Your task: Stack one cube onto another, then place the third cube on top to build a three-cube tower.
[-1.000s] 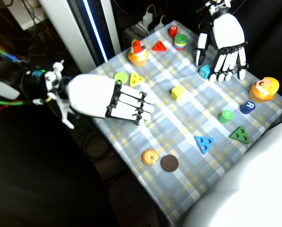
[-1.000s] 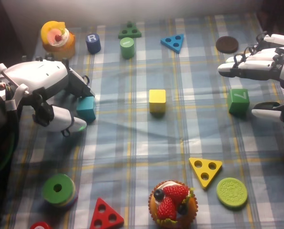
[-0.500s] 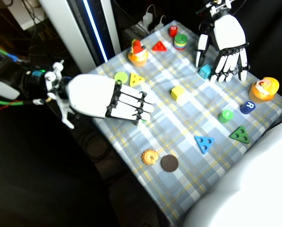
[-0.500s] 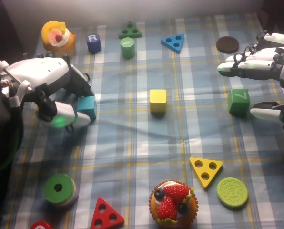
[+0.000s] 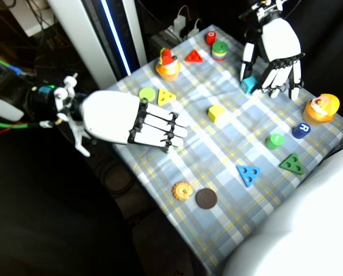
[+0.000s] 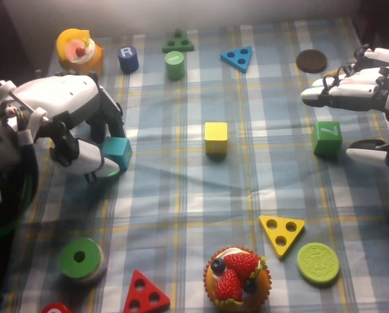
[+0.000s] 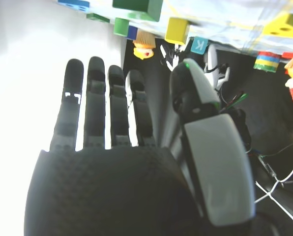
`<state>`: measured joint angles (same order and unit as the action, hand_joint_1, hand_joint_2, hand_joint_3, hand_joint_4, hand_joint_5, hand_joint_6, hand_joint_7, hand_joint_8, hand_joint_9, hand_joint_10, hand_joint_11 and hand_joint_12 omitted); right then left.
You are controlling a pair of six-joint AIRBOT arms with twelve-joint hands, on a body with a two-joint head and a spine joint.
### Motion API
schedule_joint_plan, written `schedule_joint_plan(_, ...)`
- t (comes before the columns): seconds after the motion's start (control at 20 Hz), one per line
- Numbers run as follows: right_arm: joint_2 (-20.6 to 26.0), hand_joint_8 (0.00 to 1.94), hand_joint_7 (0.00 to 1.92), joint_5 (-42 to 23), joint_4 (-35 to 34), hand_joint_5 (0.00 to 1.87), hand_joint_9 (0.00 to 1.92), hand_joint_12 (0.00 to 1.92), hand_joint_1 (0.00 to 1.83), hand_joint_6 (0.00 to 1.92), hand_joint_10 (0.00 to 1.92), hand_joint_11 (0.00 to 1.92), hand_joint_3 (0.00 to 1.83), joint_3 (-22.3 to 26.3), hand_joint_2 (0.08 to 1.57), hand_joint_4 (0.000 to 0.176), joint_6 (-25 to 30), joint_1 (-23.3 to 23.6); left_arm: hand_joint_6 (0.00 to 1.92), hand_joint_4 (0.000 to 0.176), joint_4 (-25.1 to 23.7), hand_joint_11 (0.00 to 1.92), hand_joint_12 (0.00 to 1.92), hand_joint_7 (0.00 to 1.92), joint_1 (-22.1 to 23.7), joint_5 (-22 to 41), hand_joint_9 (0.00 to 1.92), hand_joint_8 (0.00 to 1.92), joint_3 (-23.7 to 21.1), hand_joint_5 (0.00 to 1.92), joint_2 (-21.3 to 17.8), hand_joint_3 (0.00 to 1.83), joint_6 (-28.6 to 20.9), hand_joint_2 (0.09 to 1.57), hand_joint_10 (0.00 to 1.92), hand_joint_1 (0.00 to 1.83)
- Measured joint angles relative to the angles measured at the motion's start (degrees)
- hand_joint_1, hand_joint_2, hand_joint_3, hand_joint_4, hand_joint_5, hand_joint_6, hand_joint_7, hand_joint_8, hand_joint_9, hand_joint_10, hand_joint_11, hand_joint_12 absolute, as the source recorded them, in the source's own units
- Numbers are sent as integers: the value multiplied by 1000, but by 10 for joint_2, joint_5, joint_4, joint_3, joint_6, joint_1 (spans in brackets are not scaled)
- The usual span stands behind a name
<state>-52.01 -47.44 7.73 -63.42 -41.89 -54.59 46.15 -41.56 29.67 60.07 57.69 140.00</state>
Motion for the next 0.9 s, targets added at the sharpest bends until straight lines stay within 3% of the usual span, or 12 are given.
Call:
schedule_joint_plan(0.25,1,0,360,-1,-2,318,405,1194,698,1,2,0,2,0,1345,0,0,0,950,0,-75,278,126,864,7,13,808,1079,-36,1054,-13,0,-61,1127,2,1217)
schedule_joint_plan(0.3,1,4,371,-1,-3,328,417,1202,676,4,7,12,2,0,1345,0,0,0,922,167,-94,270,104,903,14,26,762,173,-40,1012,-20,0,-73,1098,1,1034)
schedule_joint_plan(0.35,1,4,371,-2,-4,328,417,1202,676,4,7,12,2,0,1345,0,0,0,922,167,-105,270,104,903,19,37,762,173,-43,1012,-25,0,-81,1098,1,1034)
schedule_joint_plan(0.4,1,3,372,-4,-5,335,409,1198,678,5,3,0,1,0,1346,0,0,-4,840,176,-122,277,97,943,23,48,762,26,-47,1061,-29,0,-101,1074,0,1044)
schedule_joint_plan(0.5,1,1,370,-1,-5,334,405,1182,674,3,0,0,1,0,1346,0,0,-4,728,175,-150,289,96,948,36,56,754,5,-49,1128,-28,0,-123,1045,3,1064)
schedule_joint_plan(0.9,1,5,391,-2,-6,353,426,1193,695,5,5,13,0,0,1334,0,1,-4,787,176,-168,288,93,945,83,40,716,1,-11,1090,30,2,-130,1060,0,1049)
